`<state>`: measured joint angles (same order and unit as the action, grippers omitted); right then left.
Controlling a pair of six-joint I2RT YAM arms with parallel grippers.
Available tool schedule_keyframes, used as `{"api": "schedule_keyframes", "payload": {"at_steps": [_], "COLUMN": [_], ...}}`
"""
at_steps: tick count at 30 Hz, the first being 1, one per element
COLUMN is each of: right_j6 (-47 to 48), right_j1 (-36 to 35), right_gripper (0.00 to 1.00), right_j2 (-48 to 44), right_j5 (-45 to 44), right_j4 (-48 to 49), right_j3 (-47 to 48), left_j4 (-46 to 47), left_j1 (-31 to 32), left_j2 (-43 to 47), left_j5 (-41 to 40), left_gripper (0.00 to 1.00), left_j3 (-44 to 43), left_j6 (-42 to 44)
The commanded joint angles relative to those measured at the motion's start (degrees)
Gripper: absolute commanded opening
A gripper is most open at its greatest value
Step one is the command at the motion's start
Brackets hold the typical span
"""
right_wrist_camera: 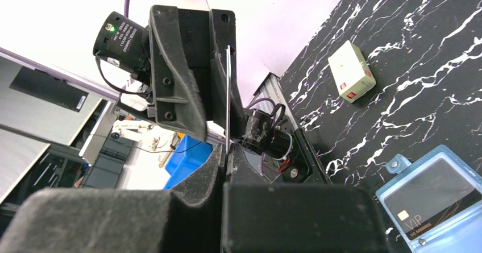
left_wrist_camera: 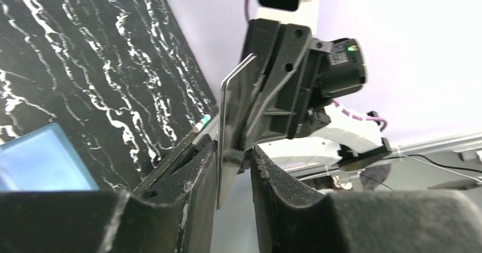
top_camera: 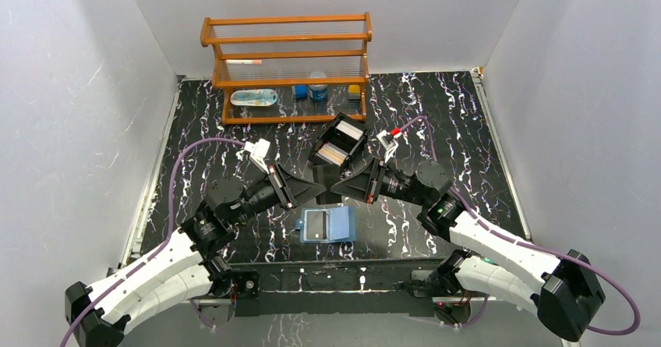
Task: Put the credit cards into the card holder
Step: Pick up the credit card from the storage box.
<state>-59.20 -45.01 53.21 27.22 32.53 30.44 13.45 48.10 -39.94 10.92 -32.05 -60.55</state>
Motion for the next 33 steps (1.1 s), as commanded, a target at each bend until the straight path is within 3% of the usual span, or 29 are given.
{"api": "schedule_keyframes", "payload": {"at_steps": [1,5,17,19,23,26,33], "right_j6": [-2.9,-3.8,-6.3,-6.6,-7.3,-7.2,-7.9], "right_j1": [-0.2,-0.2,-0.2,-0.2,-0.2,-0.2,-0.2], "right_gripper": [0.0,0.0,0.0,0.0,0.0,0.0,0.0], "right_j2": [-0.8,-0.4,0.1,0.2,0.6,0.7,1.8], "right_j5": [2.3,4.1,5.3,5.6,6.0,6.2,7.3], "right_j4": [7.9,9.6,13.4,13.8,14.9,14.9,16.5], "right_j3": [-1.3,-1.1,-1.8,-1.8,-2.0,-2.0,-2.0], "left_j4": [8.6,10.3,15.1,16.4,18.2,19.4,21.8], "left_j1": [0.1,0.1,0.1,0.1,0.0,0.1,0.0], "left_j2": [3.4,5.4,6.2,6.4,6.9,7.4,7.0], "left_j5": [1.0,-0.8,-0.5,-0.3,-0.3,-0.5,0.0], "left_gripper": [0.3,0.33,0.05,0.05,0.16,0.16,0.0], "left_j3": [1.0,2.2,3.7,4.2,4.9,5.3,5.9], "left_j6": [-1.1,-1.7,-2.5,-3.0,-3.5,-4.0,-4.5]}}
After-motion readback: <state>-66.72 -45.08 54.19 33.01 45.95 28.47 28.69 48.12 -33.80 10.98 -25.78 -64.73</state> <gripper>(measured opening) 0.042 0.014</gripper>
